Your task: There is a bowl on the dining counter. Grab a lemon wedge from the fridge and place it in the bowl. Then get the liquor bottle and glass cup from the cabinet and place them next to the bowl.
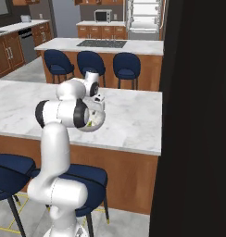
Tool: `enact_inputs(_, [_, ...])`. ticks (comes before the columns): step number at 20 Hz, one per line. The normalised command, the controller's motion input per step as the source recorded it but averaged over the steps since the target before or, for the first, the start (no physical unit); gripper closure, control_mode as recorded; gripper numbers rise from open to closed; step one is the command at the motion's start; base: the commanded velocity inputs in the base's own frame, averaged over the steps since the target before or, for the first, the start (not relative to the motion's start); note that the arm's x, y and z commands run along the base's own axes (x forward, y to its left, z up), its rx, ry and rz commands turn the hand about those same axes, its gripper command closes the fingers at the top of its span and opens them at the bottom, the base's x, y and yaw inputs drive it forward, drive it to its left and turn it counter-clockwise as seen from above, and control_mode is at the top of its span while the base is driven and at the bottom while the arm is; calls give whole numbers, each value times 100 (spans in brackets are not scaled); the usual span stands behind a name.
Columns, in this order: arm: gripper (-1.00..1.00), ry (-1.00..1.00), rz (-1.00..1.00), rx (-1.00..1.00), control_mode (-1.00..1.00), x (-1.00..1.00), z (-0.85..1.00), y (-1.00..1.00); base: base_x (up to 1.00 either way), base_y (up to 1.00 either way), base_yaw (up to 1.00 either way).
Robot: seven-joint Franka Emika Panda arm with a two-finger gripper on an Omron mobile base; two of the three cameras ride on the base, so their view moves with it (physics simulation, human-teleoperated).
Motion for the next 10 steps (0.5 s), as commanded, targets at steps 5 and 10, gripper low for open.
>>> enact_inputs(5, [-100,-4,0,0,-100,-22,1,0,0,0,0])
enact_inputs(10, [-100,-14,0,0,-100,-43,31,-4,0,0,0])
